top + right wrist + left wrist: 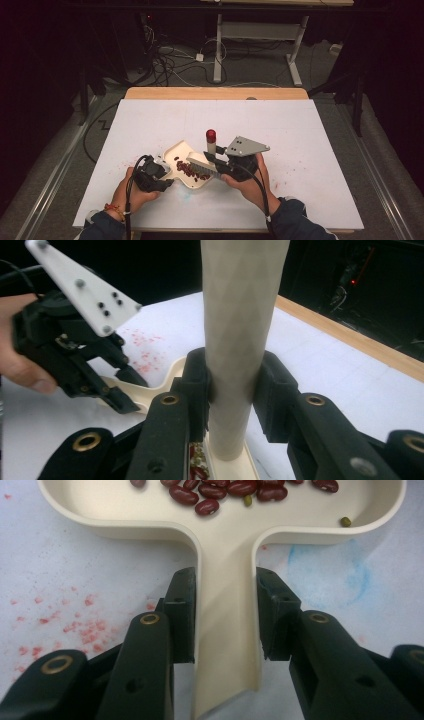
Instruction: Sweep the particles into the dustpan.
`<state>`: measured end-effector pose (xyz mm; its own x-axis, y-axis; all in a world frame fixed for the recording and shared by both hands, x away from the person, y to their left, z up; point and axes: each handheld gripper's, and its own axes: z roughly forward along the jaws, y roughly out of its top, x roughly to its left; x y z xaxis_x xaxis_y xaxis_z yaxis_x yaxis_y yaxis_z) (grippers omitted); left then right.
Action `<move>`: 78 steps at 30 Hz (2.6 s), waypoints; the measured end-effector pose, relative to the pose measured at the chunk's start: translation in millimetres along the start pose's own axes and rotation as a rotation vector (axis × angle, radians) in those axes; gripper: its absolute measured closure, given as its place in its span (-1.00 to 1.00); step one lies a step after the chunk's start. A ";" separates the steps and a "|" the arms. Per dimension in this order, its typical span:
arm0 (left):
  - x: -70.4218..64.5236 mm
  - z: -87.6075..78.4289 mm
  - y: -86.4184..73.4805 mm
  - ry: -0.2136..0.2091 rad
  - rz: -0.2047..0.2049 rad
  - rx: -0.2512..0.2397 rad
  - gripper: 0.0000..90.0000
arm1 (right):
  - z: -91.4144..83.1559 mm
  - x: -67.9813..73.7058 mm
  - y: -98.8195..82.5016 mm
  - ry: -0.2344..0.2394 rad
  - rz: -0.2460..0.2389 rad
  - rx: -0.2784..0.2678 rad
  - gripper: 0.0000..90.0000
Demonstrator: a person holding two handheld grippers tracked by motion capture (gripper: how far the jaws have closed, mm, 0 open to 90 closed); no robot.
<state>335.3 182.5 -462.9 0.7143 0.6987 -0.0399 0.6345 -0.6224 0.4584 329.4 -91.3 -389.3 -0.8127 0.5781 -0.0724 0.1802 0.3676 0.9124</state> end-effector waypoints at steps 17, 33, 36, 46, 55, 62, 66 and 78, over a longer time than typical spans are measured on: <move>7.6 -4.3 -5.2 0.008 -0.025 -0.022 0.41 | -21.1 -9.8 12.7 -0.033 0.015 -0.061 0.56; 5.1 1.7 -7.6 0.063 -0.020 -0.066 0.41 | 7.6 -10.6 -3.3 -0.074 0.001 -0.027 0.56; 4.4 1.3 -7.7 0.066 -0.022 -0.069 0.41 | 7.8 -5.6 -3.2 -0.043 0.009 -0.026 0.56; 6.2 -0.2 -10.3 0.072 -0.061 -0.087 0.41 | -1.5 -5.6 2.2 -0.033 0.007 -0.050 0.56; 13.2 -8.1 -18.4 0.092 -0.108 -0.111 0.42 | -29.6 -21.3 11.6 -0.054 0.027 -0.084 0.56; 16.7 -10.6 -22.5 0.092 -0.128 -0.115 0.42 | -52.1 -36.0 7.8 -0.087 0.028 -0.074 0.56; 22.0 -14.2 -27.4 0.104 -0.164 -0.133 0.42 | -66.9 -45.1 5.5 -0.096 0.031 -0.073 0.56; 29.5 -14.1 -36.6 0.128 -0.219 -0.155 0.42 | -126.4 -75.3 -4.4 -0.055 0.010 -0.034 0.56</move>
<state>329.0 230.9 -468.3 0.5158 0.8556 -0.0450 0.7096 -0.3972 0.5820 319.8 -228.6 -336.9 -0.7792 0.6211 -0.0843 0.1686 0.3371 0.9263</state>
